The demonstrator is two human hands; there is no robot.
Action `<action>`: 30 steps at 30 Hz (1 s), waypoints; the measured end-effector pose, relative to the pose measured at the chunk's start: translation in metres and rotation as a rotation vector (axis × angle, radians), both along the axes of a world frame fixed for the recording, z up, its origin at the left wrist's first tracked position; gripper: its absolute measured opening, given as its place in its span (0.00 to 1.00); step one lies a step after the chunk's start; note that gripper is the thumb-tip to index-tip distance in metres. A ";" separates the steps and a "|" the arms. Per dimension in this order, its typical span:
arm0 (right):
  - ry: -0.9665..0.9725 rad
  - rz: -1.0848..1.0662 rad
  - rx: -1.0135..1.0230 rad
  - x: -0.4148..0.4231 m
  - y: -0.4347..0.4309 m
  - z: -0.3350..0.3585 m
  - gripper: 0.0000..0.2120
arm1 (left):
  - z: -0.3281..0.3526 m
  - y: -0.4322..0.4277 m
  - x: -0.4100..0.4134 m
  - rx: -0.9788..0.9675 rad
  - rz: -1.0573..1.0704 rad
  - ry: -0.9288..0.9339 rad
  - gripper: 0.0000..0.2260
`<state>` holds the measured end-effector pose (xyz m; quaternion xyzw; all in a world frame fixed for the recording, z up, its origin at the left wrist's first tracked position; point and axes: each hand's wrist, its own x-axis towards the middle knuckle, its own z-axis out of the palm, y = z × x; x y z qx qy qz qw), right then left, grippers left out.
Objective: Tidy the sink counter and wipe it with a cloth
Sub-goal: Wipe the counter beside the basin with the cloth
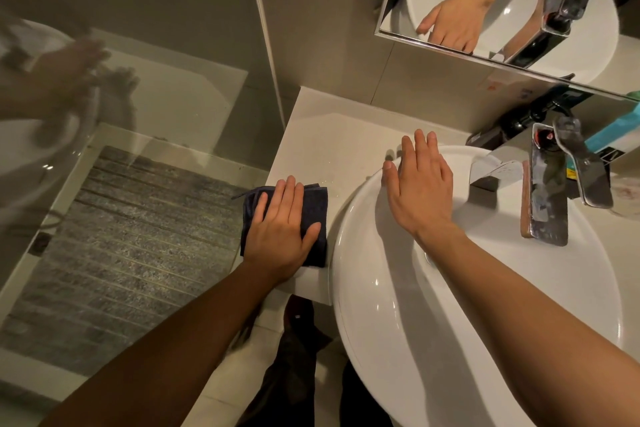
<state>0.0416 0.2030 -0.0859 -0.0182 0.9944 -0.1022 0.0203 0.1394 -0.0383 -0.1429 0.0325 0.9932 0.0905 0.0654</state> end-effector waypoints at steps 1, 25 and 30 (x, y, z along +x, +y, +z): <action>0.001 -0.001 0.002 0.000 0.000 0.000 0.30 | 0.000 0.000 -0.003 0.001 -0.007 0.004 0.36; -0.022 -0.004 0.075 -0.002 -0.002 0.001 0.32 | -0.008 0.005 -0.142 -0.066 -0.074 -0.019 0.35; -0.023 -0.006 0.084 -0.002 -0.003 0.000 0.31 | -0.008 0.008 -0.166 -0.038 -0.093 -0.004 0.32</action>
